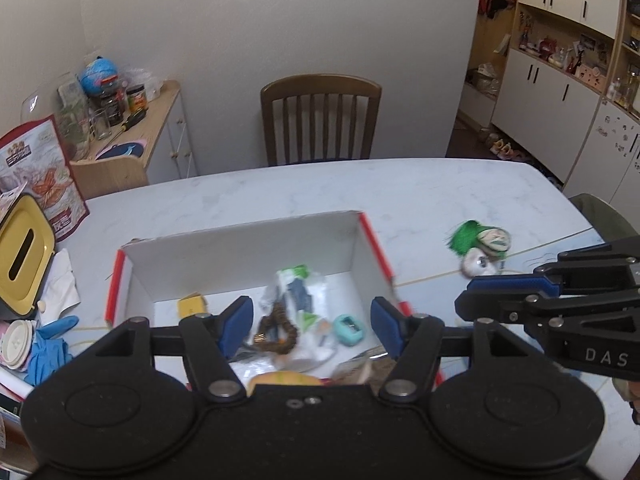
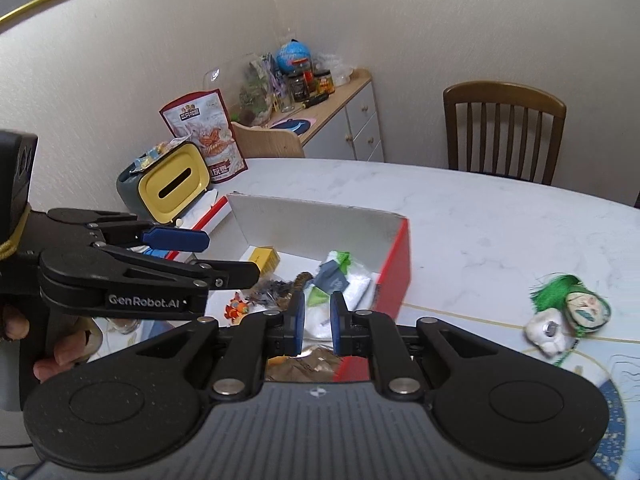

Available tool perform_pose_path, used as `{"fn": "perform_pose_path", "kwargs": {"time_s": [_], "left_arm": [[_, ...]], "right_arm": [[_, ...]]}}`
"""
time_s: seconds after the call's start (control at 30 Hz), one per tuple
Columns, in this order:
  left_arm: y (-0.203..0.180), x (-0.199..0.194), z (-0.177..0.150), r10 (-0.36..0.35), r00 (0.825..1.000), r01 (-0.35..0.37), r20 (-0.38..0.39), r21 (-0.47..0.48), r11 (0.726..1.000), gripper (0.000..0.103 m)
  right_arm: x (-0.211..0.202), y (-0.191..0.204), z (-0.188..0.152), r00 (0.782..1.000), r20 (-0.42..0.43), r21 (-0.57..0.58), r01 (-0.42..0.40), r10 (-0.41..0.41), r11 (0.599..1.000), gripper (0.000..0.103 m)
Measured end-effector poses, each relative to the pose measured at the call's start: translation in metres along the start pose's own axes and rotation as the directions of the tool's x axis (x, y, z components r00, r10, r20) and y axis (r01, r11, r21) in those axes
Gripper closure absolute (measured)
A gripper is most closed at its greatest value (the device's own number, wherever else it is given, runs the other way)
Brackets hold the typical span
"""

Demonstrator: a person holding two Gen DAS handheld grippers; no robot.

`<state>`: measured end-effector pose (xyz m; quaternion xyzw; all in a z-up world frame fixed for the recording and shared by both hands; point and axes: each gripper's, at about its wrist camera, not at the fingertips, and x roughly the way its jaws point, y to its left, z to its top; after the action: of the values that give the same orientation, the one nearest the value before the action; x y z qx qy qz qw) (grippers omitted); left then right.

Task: Organize objects
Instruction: 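Move both grippers back toward the white plush and green-haired doll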

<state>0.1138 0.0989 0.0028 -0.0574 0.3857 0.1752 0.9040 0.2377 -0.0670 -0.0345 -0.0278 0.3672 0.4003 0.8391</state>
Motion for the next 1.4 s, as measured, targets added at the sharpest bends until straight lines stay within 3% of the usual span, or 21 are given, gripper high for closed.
{"fn": "perform_pose_path", "kwargs": {"time_s": [0.23, 0.33, 0.4, 0.47, 1.0, 1.3, 1.4], "left_arm": [[-0.032, -0.006, -0.001, -0.016, 1.0, 0.016, 0.017, 0.009, 1.0, 0.03], [-0.046, -0.005, -0.003, -0.022, 1.0, 0.021, 0.019, 0.011, 1.0, 0.028], [-0.055, -0.003, -0.004, -0.028, 0.999, 0.028, 0.015, 0.012, 1.0, 0.028], [-0.065, 0.0, -0.005, -0.037, 0.999, 0.037, 0.009, 0.018, 0.999, 0.027], [-0.137, 0.033, -0.003, -0.071, 0.997, 0.072, -0.006, 0.064, 0.995, 0.013], [-0.164, 0.064, 0.001, -0.07, 0.997, 0.071, -0.012, 0.057, 0.996, 0.001], [-0.17, 0.076, 0.003, -0.077, 0.997, 0.078, -0.024, 0.048, 0.996, 0.001]], "right_arm": [[-0.034, -0.028, -0.014, 0.999, 0.043, 0.026, 0.019, -0.02, 0.999, 0.089], [-0.051, -0.042, -0.021, 0.997, 0.064, 0.041, 0.029, -0.032, 0.999, 0.074], [-0.062, -0.052, -0.026, 0.996, 0.078, 0.056, 0.039, -0.043, 0.998, 0.056], [-0.071, -0.061, -0.032, 0.994, 0.089, 0.057, 0.051, -0.056, 0.997, 0.049], [-0.109, -0.145, -0.068, 0.981, 0.067, 0.097, 0.175, -0.182, 0.98, 0.038], [-0.108, -0.192, -0.07, 0.975, 0.05, 0.142, 0.208, -0.217, 0.968, 0.033], [-0.103, -0.204, -0.068, 0.974, 0.049, 0.156, 0.213, -0.223, 0.965, 0.029]]}}
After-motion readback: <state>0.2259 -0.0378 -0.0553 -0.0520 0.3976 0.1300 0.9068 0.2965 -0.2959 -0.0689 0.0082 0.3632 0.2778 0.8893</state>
